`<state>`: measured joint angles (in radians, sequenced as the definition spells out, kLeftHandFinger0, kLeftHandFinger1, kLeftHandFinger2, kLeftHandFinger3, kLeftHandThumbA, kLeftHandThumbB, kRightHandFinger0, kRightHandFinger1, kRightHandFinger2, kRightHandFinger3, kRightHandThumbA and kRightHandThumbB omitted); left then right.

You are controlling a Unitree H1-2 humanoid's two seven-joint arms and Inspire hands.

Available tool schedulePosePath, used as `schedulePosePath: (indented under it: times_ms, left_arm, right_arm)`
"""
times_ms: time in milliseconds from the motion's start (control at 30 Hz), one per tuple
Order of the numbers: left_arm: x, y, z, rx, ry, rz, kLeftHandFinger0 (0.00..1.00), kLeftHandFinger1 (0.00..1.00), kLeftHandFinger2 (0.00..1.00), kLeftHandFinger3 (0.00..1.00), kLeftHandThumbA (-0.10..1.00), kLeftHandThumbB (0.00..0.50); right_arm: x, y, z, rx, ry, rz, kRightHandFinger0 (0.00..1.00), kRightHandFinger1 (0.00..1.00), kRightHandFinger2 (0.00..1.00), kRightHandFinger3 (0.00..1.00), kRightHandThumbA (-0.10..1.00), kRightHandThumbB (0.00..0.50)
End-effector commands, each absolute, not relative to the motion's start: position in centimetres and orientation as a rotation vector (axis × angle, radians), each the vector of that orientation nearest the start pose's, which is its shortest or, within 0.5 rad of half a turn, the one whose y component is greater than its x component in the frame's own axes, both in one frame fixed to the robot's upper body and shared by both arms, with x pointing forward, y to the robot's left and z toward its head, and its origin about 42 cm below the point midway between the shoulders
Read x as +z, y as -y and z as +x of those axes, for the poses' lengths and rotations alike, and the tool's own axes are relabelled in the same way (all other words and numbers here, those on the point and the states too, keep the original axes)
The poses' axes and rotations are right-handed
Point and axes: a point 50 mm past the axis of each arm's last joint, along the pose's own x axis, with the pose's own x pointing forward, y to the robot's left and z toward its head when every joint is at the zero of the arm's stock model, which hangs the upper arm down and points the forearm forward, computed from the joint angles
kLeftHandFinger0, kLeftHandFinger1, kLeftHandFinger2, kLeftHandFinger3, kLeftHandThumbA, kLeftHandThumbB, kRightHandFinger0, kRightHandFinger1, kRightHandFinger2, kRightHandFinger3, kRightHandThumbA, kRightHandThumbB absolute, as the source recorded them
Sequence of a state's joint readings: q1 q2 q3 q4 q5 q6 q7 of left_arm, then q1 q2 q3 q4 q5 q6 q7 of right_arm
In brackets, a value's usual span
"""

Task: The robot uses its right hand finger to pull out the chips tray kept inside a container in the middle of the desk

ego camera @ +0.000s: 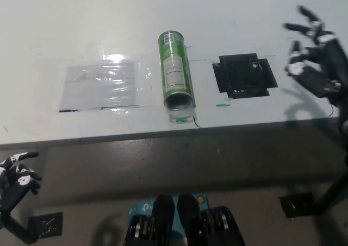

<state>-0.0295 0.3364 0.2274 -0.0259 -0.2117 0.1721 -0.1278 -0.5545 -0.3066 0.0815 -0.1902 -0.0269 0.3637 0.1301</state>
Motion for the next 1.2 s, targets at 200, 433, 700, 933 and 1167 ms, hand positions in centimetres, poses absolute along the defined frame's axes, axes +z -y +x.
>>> schedulePosePath:
  times_ms: [200,433,700,933,1167]
  left_arm:
    - [15.0,-37.7,29.0,0.064,-0.026,0.113,0.33,0.3,0.34,0.62,-0.01,0.135]
    - [15.3,-38.0,29.1,0.066,-0.024,0.118,0.32,0.3,0.33,0.61,-0.01,0.132]
    - [15.5,-38.1,29.3,0.063,-0.022,0.128,0.31,0.29,0.31,0.58,0.0,0.14]
    - [15.7,-38.1,29.5,0.061,-0.012,0.129,0.3,0.29,0.31,0.58,0.02,0.147]
    - [16.0,-38.2,29.7,0.061,-0.011,0.106,0.31,0.29,0.33,0.6,-0.02,0.132]
  right_arm:
    - [35.3,19.2,42.0,0.439,0.507,-0.696,0.45,0.15,0.87,1.0,-0.1,0.273]
    - [35.9,17.2,42.7,0.543,0.543,-0.833,0.27,0.11,0.92,0.99,-0.1,0.266]
    - [35.4,14.8,44.1,0.632,0.562,-1.04,0.02,0.09,0.81,0.9,-0.1,0.277]
    - [33.9,13.2,45.4,0.692,0.581,-1.054,0.13,0.15,0.74,0.85,-0.1,0.305]
    - [31.6,12.2,46.7,0.723,0.555,-1.11,0.18,0.12,0.77,0.84,-0.1,0.298]
